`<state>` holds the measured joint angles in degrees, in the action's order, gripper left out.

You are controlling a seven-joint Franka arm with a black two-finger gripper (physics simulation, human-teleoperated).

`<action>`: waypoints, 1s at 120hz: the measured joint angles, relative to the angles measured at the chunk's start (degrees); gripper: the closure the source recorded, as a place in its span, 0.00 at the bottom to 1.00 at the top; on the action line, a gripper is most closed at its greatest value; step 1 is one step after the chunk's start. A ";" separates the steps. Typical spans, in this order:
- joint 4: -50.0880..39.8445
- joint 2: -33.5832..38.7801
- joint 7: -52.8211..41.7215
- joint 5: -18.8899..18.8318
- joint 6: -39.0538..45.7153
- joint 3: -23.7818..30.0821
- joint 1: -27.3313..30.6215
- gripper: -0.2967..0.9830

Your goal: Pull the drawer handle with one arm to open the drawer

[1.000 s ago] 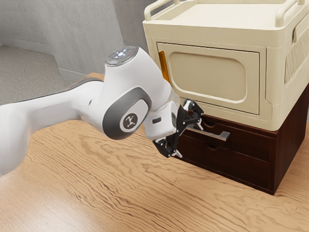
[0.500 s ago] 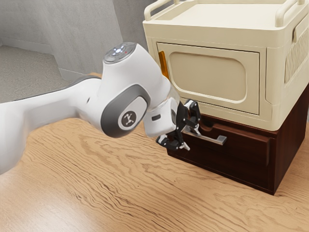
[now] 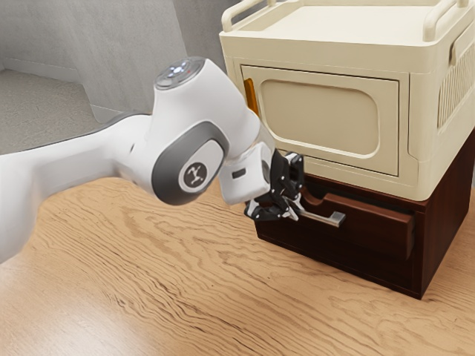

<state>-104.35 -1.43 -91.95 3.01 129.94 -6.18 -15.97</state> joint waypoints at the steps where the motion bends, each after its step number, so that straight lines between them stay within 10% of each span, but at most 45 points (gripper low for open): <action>1: 0.04 0.02 0.02 0.03 -0.08 0.00 0.01 0.81; 120: -3.97 5.76 3.63 2.92 -7.74 -0.18 -0.15 0.84</action>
<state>-108.32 4.33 -88.32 5.94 122.20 -6.37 -16.13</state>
